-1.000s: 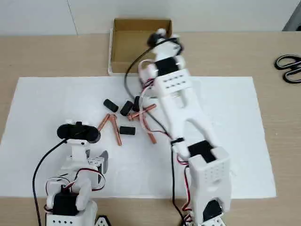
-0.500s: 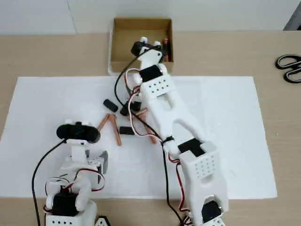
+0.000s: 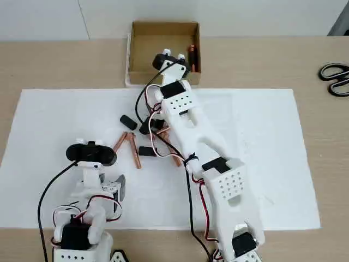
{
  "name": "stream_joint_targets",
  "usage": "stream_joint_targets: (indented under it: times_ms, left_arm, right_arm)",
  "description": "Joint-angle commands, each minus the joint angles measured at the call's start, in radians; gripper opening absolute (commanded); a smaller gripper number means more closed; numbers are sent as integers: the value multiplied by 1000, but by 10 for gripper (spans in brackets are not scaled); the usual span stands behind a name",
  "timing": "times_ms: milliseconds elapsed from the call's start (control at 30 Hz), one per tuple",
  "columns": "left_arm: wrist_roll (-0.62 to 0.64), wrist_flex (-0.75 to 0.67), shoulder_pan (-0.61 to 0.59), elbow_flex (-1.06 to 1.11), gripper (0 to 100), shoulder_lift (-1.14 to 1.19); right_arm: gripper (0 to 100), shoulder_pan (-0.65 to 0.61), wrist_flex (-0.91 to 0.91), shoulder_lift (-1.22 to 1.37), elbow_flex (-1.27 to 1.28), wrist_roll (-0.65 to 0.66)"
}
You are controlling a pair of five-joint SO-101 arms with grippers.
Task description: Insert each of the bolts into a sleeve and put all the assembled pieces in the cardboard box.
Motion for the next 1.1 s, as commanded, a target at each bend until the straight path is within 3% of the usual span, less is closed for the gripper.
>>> stream_joint_targets:
  times_ms: [0,100,267,567,700,900,1067]
  left_arm:
    - [2,3,-6,-30,170,-11]
    - [2,3,-6,-30,170,-11]
    - [2,3,-6,-30,170,-11]
    - [0,-5,-6,-36,170,-11]
    - [8,-57,-31,-148,170,-11]
    - [-14,-176,-66,-200,170,25]
    - [-20,-209,-54,-314,171,301]
  right_arm:
    - [139,10,-15,7,-37,-2]
    - [133,12,-15,51,-38,-2]
    - [0,12,-15,64,-38,2]
    - [4,12,-5,-30,-38,2]
    - [4,36,25,-182,-38,23]
    - [4,174,119,-438,-38,69]
    - [4,275,234,-581,-37,123]
